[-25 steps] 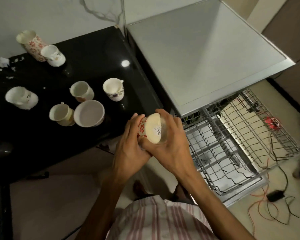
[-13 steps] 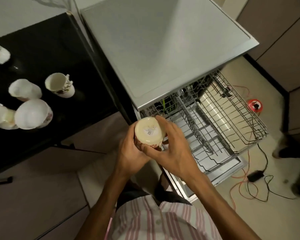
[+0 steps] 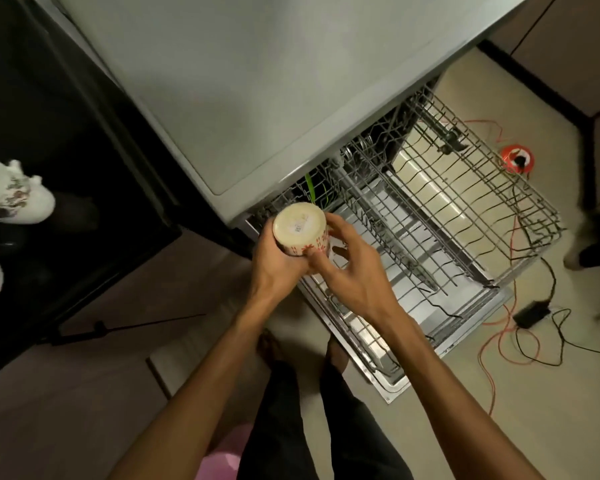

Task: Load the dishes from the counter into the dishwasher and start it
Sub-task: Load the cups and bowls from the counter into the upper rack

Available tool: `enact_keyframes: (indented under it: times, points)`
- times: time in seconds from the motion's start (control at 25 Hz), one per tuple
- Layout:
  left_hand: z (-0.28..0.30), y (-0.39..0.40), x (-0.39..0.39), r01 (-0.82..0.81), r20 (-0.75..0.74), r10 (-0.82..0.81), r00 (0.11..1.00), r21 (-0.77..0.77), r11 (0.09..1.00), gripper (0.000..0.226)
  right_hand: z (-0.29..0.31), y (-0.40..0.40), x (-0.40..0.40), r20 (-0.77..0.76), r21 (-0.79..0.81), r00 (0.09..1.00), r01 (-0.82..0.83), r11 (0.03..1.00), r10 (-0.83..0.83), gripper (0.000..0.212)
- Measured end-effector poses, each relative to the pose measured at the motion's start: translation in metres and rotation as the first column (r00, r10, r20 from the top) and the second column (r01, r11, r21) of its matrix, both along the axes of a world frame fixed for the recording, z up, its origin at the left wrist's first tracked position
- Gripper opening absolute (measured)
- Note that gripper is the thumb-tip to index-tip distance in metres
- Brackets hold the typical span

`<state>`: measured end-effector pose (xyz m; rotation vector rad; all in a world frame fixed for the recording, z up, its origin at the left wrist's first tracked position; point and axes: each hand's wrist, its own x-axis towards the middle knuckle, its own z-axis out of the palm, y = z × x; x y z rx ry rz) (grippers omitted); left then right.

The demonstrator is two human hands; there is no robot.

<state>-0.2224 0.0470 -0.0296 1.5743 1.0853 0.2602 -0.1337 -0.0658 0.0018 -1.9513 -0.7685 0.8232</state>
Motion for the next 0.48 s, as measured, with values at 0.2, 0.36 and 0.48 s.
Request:
enact_keyframes:
  times: [0.2,0.36,0.48]
  points:
    - [-0.05,0.027,0.034,-0.047,-0.066,0.048,0.997,0.025,0.999,0.11,-0.056,0.012,0.016,-0.052,-0.006,0.998,0.037,0.999,-0.038,0.053]
    - [-0.07,0.045,0.058,-0.047,-0.022,0.047,0.999,0.013,0.999,0.077,-0.094,0.039,0.037,-0.1,0.03,0.995,-0.008,1.0,0.011,0.049]
    - [-0.086,0.068,0.083,-0.035,0.058,0.036,0.998,-0.03,0.999,0.057,-0.123,0.071,0.073,-0.022,0.009,0.998,-0.06,0.998,0.06,0.056]
